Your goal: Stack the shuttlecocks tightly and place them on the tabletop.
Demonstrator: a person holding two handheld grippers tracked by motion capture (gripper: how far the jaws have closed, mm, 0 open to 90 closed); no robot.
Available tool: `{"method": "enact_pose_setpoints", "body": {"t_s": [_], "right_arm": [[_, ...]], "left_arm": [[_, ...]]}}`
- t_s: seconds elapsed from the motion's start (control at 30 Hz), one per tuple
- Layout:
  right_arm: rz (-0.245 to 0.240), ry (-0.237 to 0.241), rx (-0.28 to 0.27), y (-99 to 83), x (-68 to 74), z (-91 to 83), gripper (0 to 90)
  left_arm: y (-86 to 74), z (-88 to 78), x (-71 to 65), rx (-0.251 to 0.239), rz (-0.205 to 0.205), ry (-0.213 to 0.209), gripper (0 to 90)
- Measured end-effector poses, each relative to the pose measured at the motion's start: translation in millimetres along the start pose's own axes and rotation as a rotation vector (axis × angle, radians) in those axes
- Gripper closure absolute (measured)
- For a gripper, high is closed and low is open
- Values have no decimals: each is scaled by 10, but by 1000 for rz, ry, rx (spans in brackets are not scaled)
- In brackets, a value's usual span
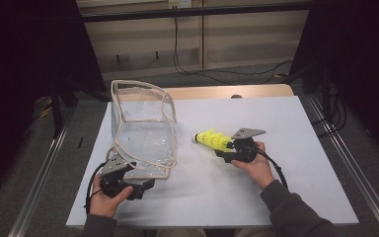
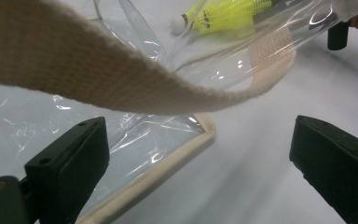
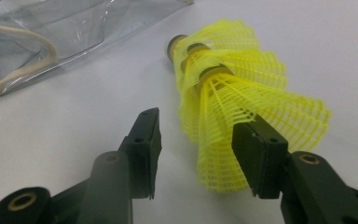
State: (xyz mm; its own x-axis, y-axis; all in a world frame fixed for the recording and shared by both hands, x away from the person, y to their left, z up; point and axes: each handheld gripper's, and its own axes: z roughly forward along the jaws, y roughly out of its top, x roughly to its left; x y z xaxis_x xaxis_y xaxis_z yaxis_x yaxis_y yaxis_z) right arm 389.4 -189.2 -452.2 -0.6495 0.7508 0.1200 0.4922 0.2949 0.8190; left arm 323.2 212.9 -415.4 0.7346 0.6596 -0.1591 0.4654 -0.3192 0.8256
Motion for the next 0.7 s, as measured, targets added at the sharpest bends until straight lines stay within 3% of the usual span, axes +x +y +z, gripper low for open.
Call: {"method": "enact_pose_setpoints", "body": {"t_s": [0.47,0.7], "right_arm": [[30,-31,-18,88,76,110,378],[45,-63,-13,110,88,187,378]], "left_arm": [[1,-8,-1,-3,2,-1,48],[2,-13,-4,-6,2,-1,48]]}}
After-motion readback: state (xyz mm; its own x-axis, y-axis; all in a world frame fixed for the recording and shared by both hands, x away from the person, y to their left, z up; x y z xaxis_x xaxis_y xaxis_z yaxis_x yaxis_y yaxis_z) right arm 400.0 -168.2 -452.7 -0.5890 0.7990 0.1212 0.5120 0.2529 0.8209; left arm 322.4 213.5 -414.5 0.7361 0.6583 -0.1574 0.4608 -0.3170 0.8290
